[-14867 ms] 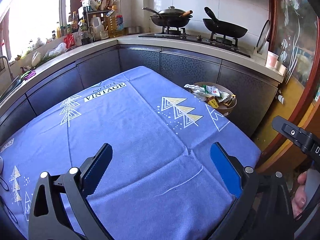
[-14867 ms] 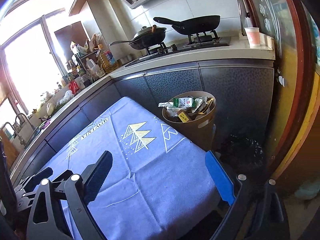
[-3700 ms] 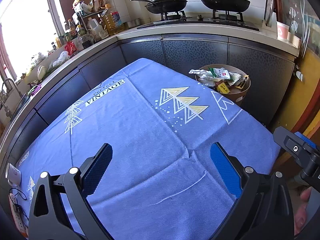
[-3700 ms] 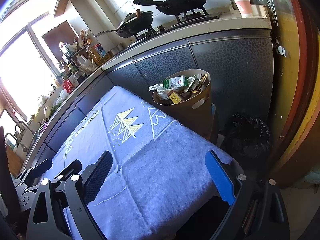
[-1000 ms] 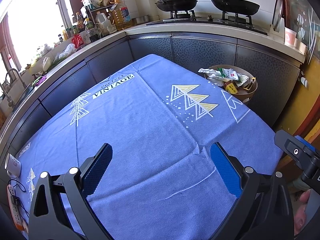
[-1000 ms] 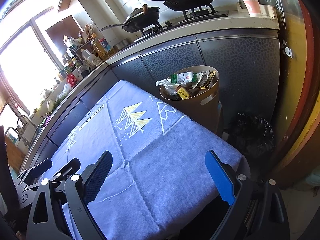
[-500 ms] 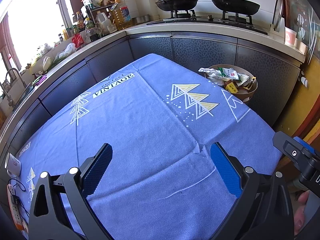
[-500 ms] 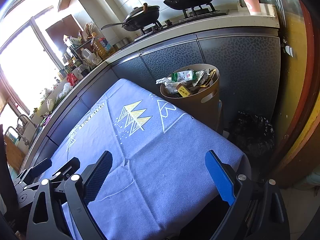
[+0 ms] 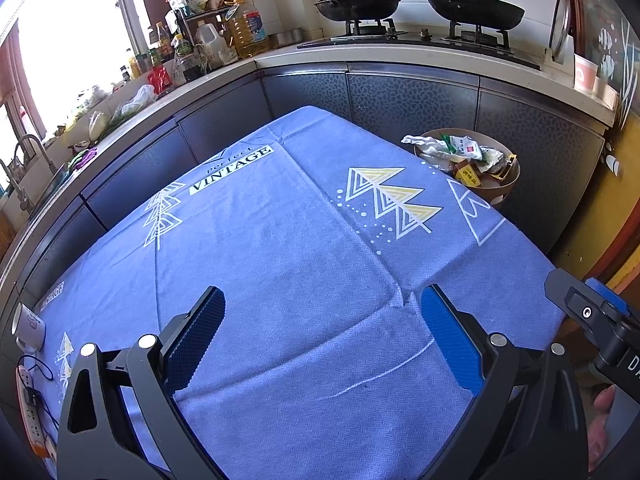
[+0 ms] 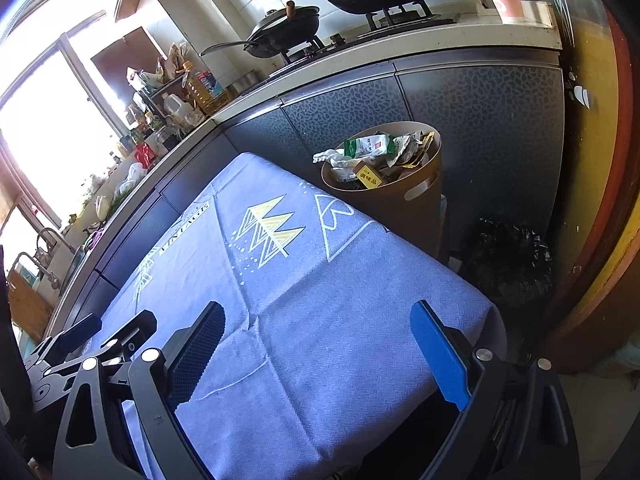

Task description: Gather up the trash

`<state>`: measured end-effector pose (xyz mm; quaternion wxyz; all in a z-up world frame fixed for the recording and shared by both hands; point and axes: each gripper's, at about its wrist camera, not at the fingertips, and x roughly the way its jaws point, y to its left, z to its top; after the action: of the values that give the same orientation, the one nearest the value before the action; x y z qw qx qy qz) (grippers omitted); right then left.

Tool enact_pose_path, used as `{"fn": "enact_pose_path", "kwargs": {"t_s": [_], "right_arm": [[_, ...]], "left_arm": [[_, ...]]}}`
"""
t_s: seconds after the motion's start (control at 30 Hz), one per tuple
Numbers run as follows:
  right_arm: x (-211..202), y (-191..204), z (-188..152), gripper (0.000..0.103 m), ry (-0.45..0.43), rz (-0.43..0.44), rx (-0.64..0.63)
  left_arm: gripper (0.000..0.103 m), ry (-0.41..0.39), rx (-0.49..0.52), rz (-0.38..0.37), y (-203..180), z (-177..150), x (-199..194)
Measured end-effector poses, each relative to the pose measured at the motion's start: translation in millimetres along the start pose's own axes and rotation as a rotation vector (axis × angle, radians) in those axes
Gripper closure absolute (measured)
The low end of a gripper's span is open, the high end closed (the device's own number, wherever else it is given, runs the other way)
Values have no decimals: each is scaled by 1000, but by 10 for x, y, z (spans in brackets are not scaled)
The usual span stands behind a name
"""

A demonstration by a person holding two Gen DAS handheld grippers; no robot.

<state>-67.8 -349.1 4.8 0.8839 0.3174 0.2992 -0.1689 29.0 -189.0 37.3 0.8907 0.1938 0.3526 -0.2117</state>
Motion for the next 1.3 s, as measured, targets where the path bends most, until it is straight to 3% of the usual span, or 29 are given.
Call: {"fn": "enact_pose_path", "kwargs": {"t_s": [1.3], "right_arm": [[-24,30,37,10,-1,-7,-10]], "left_arm": [[6,3,-10,-6,35,-16,4]]}}
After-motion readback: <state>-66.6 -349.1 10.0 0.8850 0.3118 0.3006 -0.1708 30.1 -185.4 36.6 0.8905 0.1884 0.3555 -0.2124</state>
